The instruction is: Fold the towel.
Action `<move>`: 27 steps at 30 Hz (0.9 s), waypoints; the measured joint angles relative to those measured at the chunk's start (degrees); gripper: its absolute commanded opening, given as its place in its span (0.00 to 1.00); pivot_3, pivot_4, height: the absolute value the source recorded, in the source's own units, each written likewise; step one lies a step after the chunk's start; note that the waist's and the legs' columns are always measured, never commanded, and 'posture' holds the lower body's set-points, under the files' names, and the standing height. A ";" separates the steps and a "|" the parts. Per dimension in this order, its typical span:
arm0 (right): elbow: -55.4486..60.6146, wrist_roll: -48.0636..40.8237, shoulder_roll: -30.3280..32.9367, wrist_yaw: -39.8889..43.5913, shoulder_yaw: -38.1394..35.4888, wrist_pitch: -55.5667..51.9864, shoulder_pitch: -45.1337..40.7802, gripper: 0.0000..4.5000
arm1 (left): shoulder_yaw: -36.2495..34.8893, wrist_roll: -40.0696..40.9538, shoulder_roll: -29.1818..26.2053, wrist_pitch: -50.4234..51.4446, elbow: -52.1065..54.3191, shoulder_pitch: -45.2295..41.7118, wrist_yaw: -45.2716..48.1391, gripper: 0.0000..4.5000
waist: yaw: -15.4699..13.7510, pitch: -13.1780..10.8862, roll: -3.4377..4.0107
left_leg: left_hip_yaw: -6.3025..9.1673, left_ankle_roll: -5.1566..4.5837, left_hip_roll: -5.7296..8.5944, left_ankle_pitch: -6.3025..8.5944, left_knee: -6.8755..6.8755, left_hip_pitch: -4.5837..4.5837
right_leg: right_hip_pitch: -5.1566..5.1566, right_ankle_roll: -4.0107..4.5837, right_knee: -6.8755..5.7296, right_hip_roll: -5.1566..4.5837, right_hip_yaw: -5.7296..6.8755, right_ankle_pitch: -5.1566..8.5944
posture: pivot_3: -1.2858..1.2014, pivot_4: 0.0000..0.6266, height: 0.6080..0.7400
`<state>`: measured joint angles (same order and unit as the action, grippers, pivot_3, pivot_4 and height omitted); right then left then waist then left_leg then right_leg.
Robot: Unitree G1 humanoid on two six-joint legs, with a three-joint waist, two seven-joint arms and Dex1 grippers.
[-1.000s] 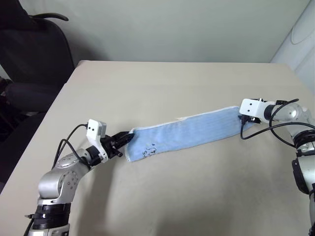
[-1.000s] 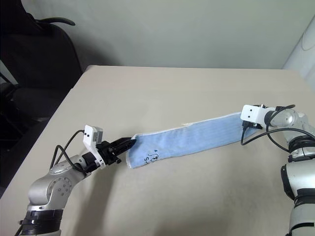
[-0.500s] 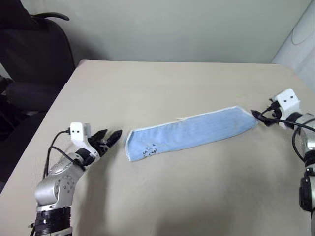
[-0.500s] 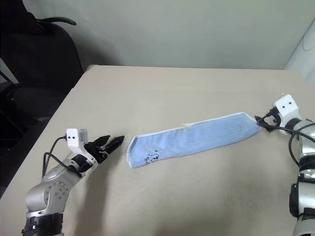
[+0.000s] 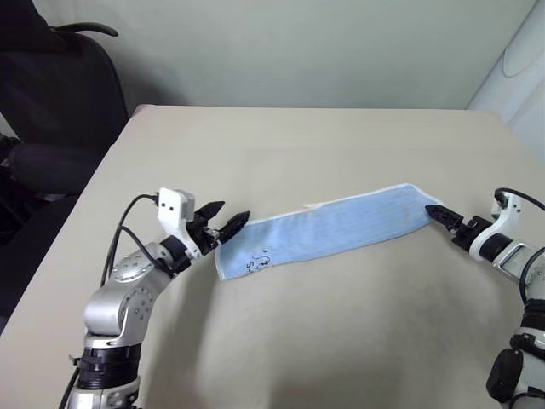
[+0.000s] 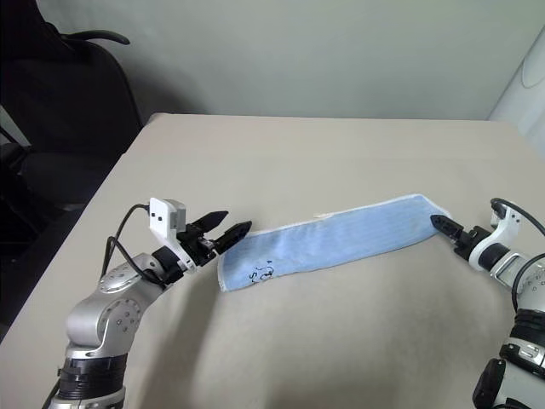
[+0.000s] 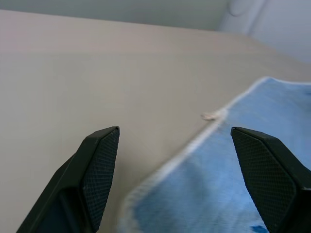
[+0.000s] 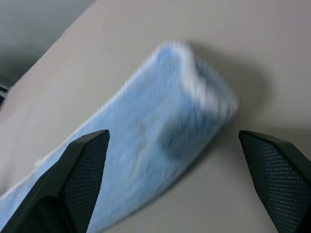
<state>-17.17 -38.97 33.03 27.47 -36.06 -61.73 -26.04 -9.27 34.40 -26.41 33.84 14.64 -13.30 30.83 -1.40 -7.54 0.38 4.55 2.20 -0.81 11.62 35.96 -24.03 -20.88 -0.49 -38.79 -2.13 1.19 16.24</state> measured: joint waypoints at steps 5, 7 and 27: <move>2.84 -2.50 -3.40 -5.15 -3.31 -2.55 -0.01 1.00 | 1.34 -0.11 0.27 -0.01 0.05 -0.56 0.26 0.88 | 0.15 0.01 -0.02 | 0.03 -0.03 -0.02 0.00 0.01 0.03 | 0.02 -0.01 0.00 0.04 0.00 0.00 | 0.52 0.24 1.00; 3.14 -2.63 -4.86 -6.42 -3.69 -2.26 -0.58 1.00 | 1.37 -0.24 0.39 -0.03 0.05 -0.66 0.30 0.88 | 0.37 0.03 -0.05 | 0.04 -0.04 -0.04 0.01 0.01 0.06 | 0.02 -0.01 0.00 0.07 -0.01 0.00 | 0.52 0.24 1.00; -25.22 2.53 -6.50 -6.56 1.41 16.76 -17.10 0.38 | 2.64 -0.86 2.99 -0.12 4.24 2.33 -2.28 0.89 | 0.88 0.05 -0.08 | 0.03 -0.33 -0.07 0.17 0.05 0.05 | -0.02 0.04 -0.07 0.10 -0.08 0.02 | 0.52 0.24 1.00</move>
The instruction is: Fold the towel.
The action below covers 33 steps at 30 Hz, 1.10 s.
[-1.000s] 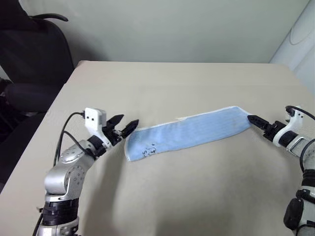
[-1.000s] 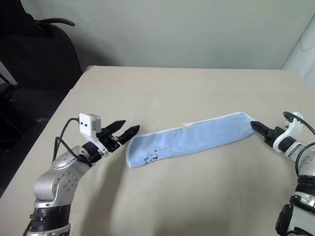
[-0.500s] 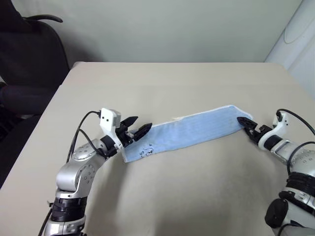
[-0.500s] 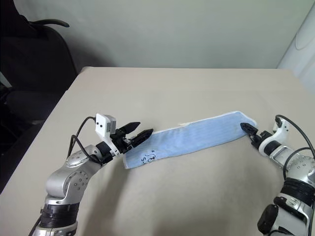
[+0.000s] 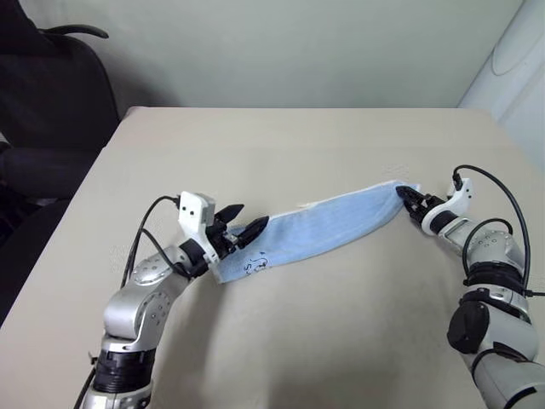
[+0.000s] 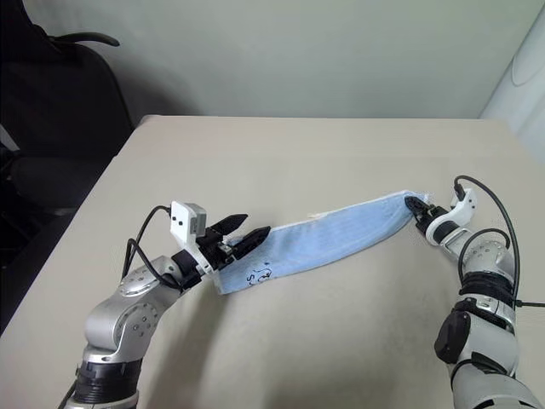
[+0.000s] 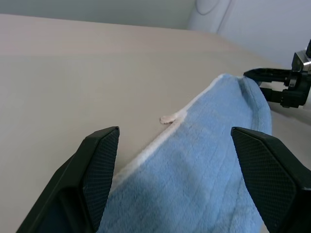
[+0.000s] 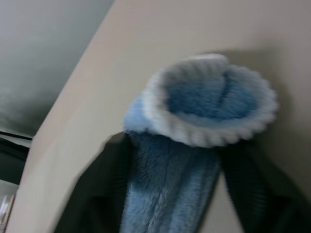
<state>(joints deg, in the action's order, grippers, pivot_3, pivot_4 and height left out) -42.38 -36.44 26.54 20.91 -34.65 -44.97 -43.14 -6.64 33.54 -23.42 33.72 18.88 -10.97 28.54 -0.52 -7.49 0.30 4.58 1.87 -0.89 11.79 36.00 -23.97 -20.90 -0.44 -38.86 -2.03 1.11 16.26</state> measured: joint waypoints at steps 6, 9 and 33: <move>5.21 -0.97 0.76 -1.08 -0.30 -1.77 2.49 0.01 | -0.42 0.11 0.04 0.00 1.31 0.63 -0.40 0.89 | -1.02 0.01 -0.02 | 0.06 -0.27 0.05 0.11 0.05 0.00 | 0.10 0.00 0.01 -0.03 0.01 0.00 | 0.52 0.24 1.00; 9.56 -1.27 0.96 -2.63 -0.35 -3.61 5.19 0.01 | -0.54 0.09 0.02 0.00 1.28 0.57 -0.36 0.89 | -1.51 0.01 -0.01 | 0.11 -0.34 0.09 0.13 0.05 -0.03 | 0.10 0.00 0.01 -0.06 0.01 0.00 | 0.52 0.24 1.00; 33.25 6.34 21.40 23.07 18.88 9.88 13.75 0.01 | -0.30 -1.27 -0.26 -1.29 -1.86 -1.41 1.16 0.89 | -1.07 -0.03 0.04 | 0.00 0.30 0.07 -0.15 -0.01 -0.11 | 0.06 -0.15 0.09 0.12 0.01 0.09 | 0.52 0.24 1.00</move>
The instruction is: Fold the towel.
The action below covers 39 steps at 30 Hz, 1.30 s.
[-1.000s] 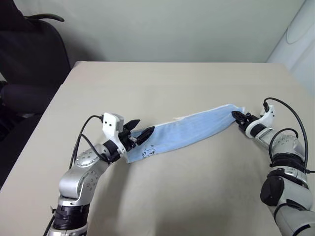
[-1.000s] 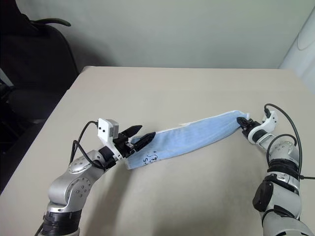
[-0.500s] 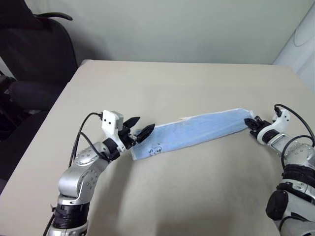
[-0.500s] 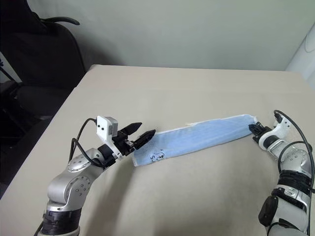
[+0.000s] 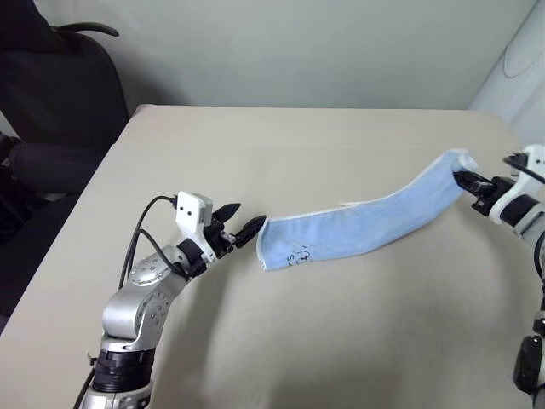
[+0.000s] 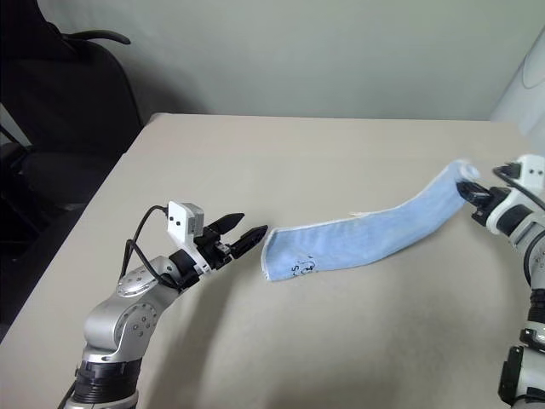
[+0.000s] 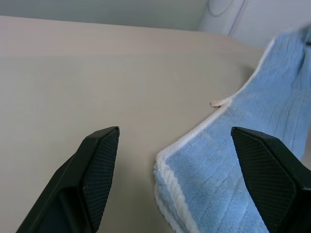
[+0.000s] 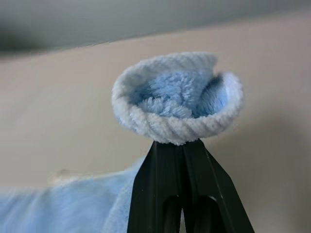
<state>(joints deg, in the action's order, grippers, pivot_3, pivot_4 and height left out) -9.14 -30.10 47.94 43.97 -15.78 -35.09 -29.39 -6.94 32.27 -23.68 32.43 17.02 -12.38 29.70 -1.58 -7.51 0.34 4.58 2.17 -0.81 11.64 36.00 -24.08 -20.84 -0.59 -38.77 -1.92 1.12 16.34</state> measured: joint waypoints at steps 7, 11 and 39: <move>12.38 9.74 1.65 12.88 19.09 9.86 0.99 0.01 | 0.34 -0.02 0.64 -0.02 -0.05 -0.28 -0.04 0.89 | 0.05 0.00 -0.03 | 0.09 0.14 -0.23 0.04 0.15 0.04 | 0.15 -0.02 0.15 0.58 -0.16 -0.02 | 0.52 0.24 1.00; 11.72 14.17 -1.44 14.49 25.40 13.06 1.31 0.01 | 0.36 -0.06 1.30 -0.03 0.02 -0.25 -0.38 0.89 | -0.11 -0.01 -0.05 | 0.11 0.13 -0.27 0.05 0.16 0.01 | 0.12 -0.03 0.15 0.59 -0.21 -0.03 | 0.52 0.24 1.00; -27.72 12.99 2.11 6.39 4.67 14.58 -5.78 0.01 | 1.14 0.03 1.43 0.12 -0.22 -2.36 -0.07 0.89 | -0.11 -0.02 -0.07 | -0.24 0.12 -0.42 0.09 0.12 0.20 | 0.02 -0.03 -0.04 0.74 -1.15 -0.03 | 0.52 0.24 1.00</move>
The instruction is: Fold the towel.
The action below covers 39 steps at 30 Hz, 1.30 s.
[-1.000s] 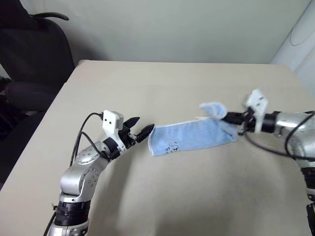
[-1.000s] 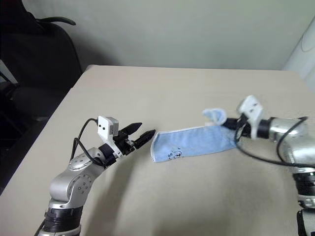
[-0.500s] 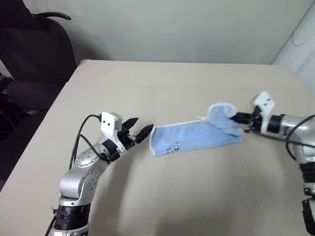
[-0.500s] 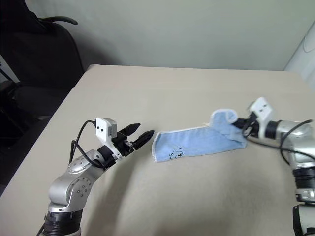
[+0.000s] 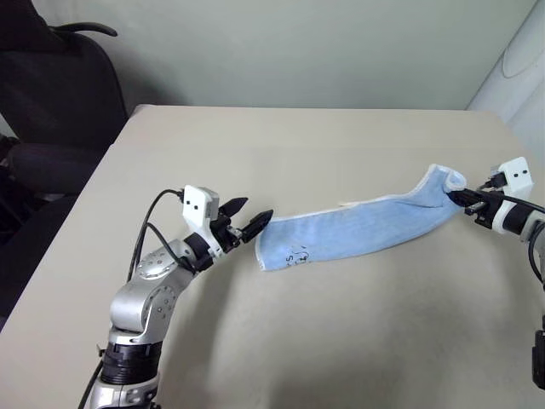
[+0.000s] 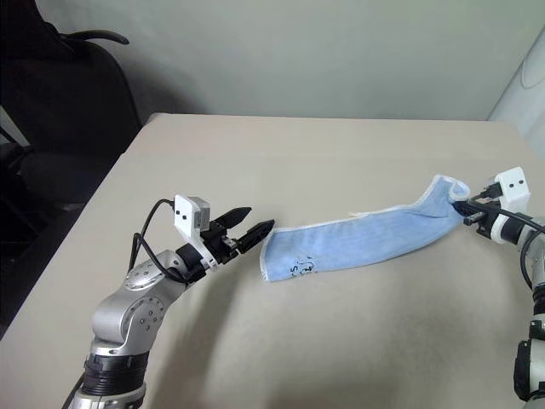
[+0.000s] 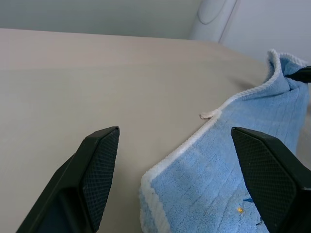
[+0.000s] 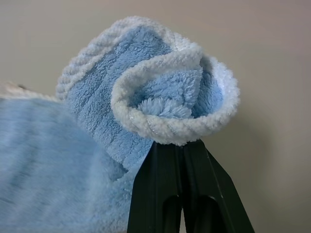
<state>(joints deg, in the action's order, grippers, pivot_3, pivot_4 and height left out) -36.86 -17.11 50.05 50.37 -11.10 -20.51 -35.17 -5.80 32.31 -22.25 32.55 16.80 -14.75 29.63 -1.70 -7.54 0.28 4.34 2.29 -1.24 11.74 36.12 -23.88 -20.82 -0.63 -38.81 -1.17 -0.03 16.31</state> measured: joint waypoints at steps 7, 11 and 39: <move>-6.88 0.89 -1.06 -5.35 -0.25 -2.41 -3.41 0.01 | 0.00 0.01 0.30 0.16 0.02 0.35 -0.08 0.89 | 0.09 0.00 0.01 | -0.02 -0.06 -0.06 0.03 0.00 0.03 | -0.03 0.01 -0.06 -0.01 -0.06 0.00 | 0.52 0.24 1.00; -4.93 1.13 -2.01 -5.38 -0.23 -2.14 -3.97 0.01 | -0.01 -0.01 0.38 0.20 0.01 0.34 -0.08 0.89 | 0.08 0.00 0.02 | -0.04 -0.23 -0.06 0.15 -0.01 0.01 | -0.07 0.02 -0.05 -0.01 -0.05 0.01 | 0.52 0.24 1.00; 32.62 7.50 -6.98 6.00 16.93 4.61 8.73 0.01 | 1.12 -0.19 2.02 0.18 -0.26 0.37 -0.27 0.89 | 0.38 -0.01 0.01 | -0.05 -0.15 -0.11 0.09 0.13 -0.04 | -0.06 0.00 -0.01 0.04 -0.05 0.00 | 0.52 0.24 1.00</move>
<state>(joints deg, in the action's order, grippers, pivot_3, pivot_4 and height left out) -4.24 -9.61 43.06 56.37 5.83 -15.90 -26.44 -4.68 32.12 -20.23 32.73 16.54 -14.38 29.36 -1.31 -7.54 0.29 4.29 2.14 -1.34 11.82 36.25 -23.92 -20.87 -0.62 -38.82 -1.13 -0.08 16.31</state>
